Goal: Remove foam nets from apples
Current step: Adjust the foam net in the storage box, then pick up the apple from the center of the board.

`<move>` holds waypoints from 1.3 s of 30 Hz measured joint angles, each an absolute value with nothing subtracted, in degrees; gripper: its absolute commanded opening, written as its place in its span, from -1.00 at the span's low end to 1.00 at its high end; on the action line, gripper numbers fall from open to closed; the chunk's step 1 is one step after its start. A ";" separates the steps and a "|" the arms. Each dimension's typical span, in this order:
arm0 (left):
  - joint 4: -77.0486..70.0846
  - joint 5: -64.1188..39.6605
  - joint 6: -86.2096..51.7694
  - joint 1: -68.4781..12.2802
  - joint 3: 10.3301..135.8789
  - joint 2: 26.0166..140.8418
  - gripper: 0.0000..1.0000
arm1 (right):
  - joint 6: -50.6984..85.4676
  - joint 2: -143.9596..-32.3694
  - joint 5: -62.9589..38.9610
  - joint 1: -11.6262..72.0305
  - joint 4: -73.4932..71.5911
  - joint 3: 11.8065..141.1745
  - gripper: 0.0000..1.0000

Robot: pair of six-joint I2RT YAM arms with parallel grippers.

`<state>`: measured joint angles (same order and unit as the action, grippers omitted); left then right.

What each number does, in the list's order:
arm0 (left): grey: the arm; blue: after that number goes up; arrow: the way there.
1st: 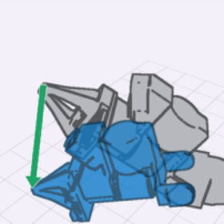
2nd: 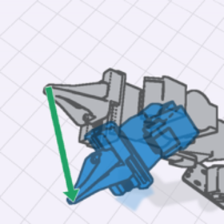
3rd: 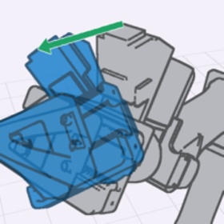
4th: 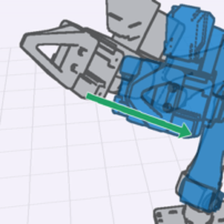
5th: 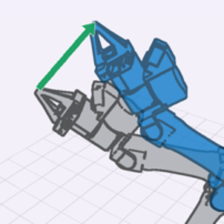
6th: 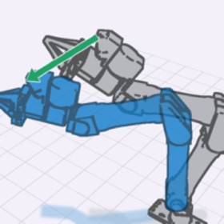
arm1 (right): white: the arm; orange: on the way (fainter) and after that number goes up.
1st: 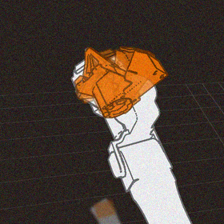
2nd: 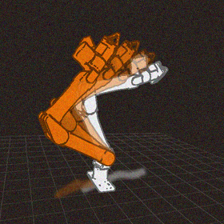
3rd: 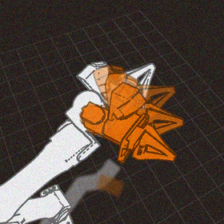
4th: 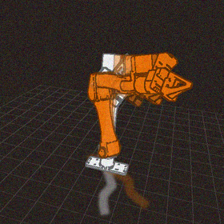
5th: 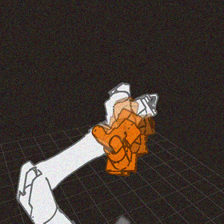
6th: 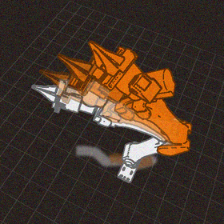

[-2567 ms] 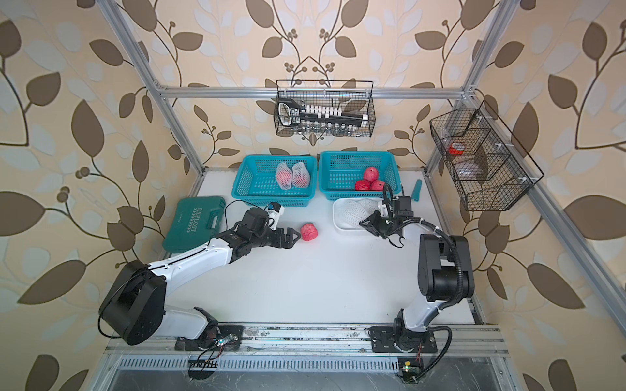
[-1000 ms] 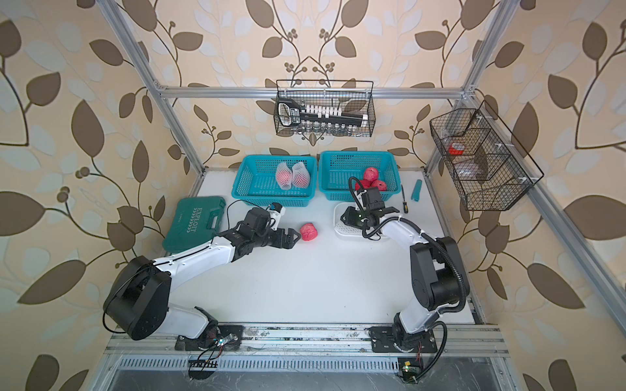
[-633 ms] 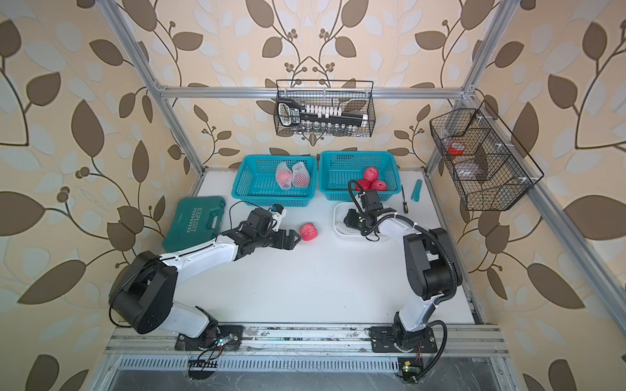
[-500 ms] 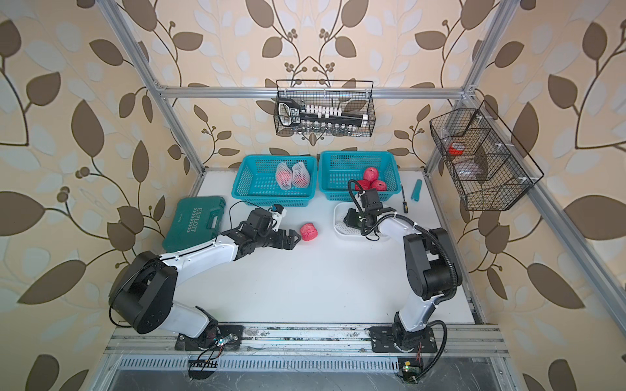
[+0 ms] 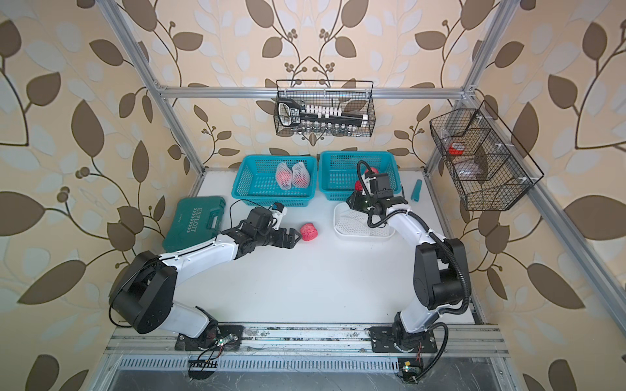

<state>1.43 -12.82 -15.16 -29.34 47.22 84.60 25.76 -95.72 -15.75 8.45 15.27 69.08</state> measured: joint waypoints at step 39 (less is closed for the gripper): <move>6.33 -1.50 -10.59 -29.17 54.70 76.71 0.97 | 13.21 -82.21 -13.61 33.28 4.23 57.89 0.99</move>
<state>6.33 -1.50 -10.59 -29.17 54.70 76.71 13.21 -82.21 -13.61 33.28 4.23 57.89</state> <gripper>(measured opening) 0.987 0.995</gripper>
